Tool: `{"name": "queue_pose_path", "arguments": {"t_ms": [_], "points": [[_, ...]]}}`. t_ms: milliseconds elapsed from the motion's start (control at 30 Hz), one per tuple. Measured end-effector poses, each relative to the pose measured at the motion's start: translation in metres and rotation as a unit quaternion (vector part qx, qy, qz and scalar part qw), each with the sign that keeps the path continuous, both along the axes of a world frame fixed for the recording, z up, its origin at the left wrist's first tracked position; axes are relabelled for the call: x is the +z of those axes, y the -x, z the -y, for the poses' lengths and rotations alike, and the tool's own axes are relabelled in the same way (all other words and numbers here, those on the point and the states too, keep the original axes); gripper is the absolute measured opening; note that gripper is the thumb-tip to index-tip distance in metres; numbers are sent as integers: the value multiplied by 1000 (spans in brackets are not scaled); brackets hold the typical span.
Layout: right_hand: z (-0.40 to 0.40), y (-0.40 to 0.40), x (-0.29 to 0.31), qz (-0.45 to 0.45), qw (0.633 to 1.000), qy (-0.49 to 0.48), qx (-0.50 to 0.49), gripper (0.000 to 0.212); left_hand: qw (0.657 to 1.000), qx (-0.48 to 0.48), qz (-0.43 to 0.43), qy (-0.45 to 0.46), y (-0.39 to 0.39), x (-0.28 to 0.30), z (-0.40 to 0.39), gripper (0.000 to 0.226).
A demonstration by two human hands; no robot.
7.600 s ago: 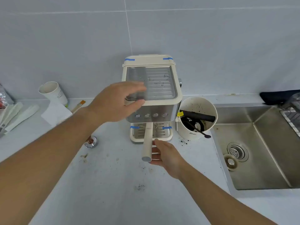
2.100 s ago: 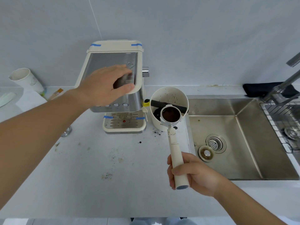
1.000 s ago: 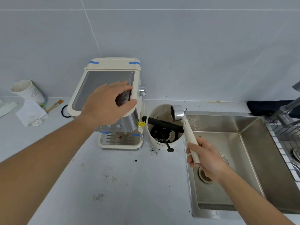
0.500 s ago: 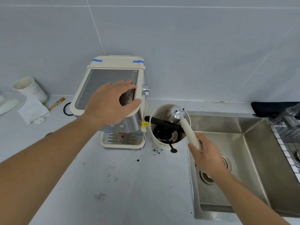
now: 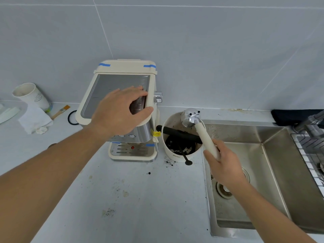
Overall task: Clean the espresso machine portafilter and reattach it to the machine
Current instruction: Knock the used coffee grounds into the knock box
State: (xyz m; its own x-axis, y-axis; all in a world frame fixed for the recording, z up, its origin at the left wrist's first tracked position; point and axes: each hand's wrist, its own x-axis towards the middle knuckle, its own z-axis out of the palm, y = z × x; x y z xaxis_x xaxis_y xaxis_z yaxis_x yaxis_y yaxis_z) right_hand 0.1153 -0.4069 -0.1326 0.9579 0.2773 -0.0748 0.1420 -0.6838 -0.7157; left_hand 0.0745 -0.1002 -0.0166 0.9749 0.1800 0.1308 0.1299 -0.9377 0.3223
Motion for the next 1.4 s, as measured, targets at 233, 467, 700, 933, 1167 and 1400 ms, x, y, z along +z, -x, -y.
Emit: {"name": "queue_pose_path", "arguments": {"t_ms": [233, 467, 700, 933, 1167, 1400], "points": [[0, -4, -1, -40, 998, 48, 10, 19, 1000, -1, -2, 1, -1, -1, -1, 64], [2, 0, 1, -26, 1000, 12, 8, 23, 1000, 0, -3, -1, -1, -1, 0, 62], [3, 5, 1, -30, 999, 36, 19, 24, 1000, 3, -1, -2, 0, 0, 1, 58], [3, 3, 3, -30, 997, 61, 30, 27, 1000, 5, -2, 4, -1, 0, 1, 60], [2, 6, 1, -62, 998, 17, 2, 25, 1000, 7, -2, 9, 0, 1, 2, 59], [9, 2, 4, -187, 965, -169, -77, 16, 1000, 10, -9, 11, 0, 1, 1, 61]]}}
